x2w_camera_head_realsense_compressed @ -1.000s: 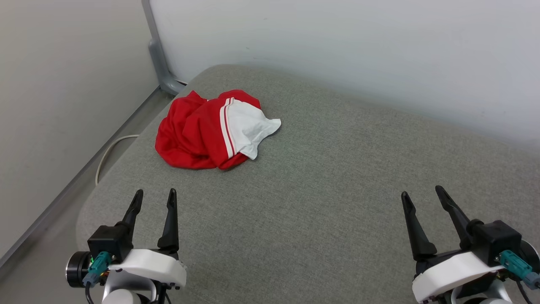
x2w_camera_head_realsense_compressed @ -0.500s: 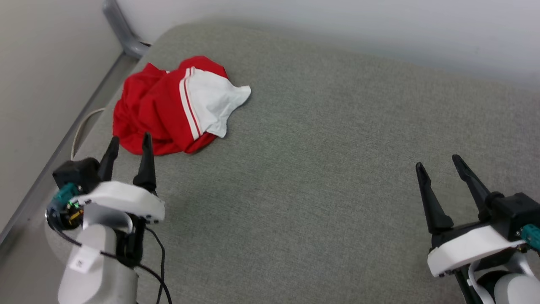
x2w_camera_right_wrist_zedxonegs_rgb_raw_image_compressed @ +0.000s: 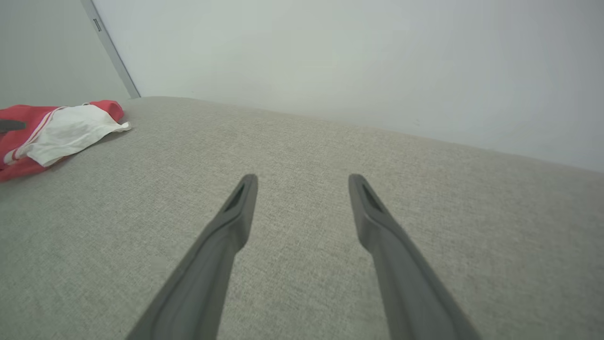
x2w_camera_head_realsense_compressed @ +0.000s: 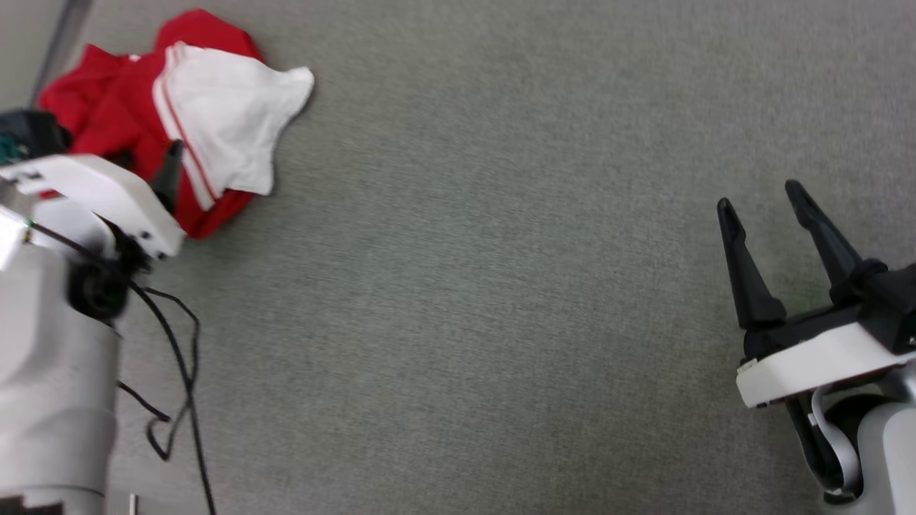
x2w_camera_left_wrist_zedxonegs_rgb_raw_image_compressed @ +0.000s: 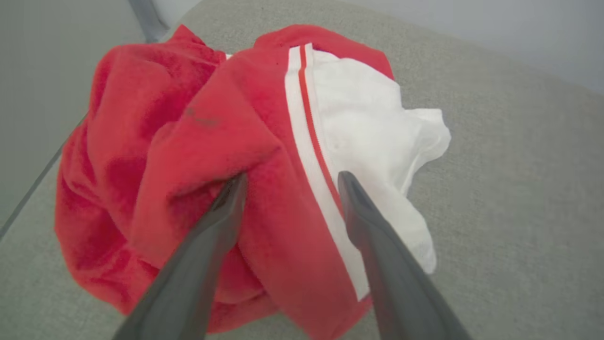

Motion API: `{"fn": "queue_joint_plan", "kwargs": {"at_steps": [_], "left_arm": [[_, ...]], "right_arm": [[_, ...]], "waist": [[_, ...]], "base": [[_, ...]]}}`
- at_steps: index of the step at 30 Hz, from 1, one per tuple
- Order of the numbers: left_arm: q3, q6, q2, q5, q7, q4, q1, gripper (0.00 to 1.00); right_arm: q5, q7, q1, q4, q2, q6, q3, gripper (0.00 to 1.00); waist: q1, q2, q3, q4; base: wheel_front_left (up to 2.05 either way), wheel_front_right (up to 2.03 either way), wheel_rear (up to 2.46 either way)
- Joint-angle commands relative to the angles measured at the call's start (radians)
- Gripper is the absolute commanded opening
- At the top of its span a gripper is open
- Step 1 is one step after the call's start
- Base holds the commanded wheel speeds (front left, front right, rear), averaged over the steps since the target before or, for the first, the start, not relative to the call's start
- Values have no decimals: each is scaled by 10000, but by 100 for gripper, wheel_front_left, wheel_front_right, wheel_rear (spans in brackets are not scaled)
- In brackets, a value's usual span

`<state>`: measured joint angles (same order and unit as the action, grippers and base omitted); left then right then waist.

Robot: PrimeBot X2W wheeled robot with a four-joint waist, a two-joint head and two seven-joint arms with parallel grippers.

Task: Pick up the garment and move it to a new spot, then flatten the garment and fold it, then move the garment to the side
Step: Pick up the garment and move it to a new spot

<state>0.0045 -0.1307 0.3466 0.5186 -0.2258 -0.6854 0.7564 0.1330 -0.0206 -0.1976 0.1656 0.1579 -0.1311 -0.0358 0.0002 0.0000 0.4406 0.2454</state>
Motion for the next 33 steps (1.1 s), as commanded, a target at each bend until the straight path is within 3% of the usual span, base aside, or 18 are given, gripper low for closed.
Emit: {"fn": "queue_joint_plan", "kwargs": {"at_steps": [1, 6, 15, 16, 17, 22, 33], "left_arm": [[-121, 1, 250, 104, -363, -202, 340, 100], [-509, 20, 775, 194, -1814, -936, 977, 100], [-1108, 190, 751, 31, -3742, -2278, 841, 100], [-1158, 229, 777, -41, -3743, -2292, 850, 42], [-1194, 269, 809, -82, -3656, -2274, 890, 0], [-1259, 442, 966, -311, -2932, -1949, 1086, 0], [-1138, 1148, 930, -1017, 1620, -858, 610, 0]], "right_arm": [[68, 47, -210, -4, 74, 7, -8, 100], [193, 115, -482, -115, 118, 7, -25, 100], [372, 221, -750, -262, 138, 7, -162, 100], [377, 225, -741, -282, 135, 7, -177, 100], [380, 242, -734, -312, 124, 7, -190, 100], [429, 340, -627, -539, 26, 7, -179, 100], [528, 690, 49, -1004, -511, 7, 252, 100]], "waist": [[-2, 0, 628, -454], [-2, 0, 1095, -576], [-2, 0, 1186, -644], [-2, 0, 1149, -642], [-2, 0, 1099, -638], [-2, 0, 627, -603], [-2, 0, -1122, -616]], "base": [[0, 0, 0], [0, 0, 0], [0, 0, 0], [0, 0, 0], [0, 0, 0], [0, 0, 0], [0, 0, 0]]}}
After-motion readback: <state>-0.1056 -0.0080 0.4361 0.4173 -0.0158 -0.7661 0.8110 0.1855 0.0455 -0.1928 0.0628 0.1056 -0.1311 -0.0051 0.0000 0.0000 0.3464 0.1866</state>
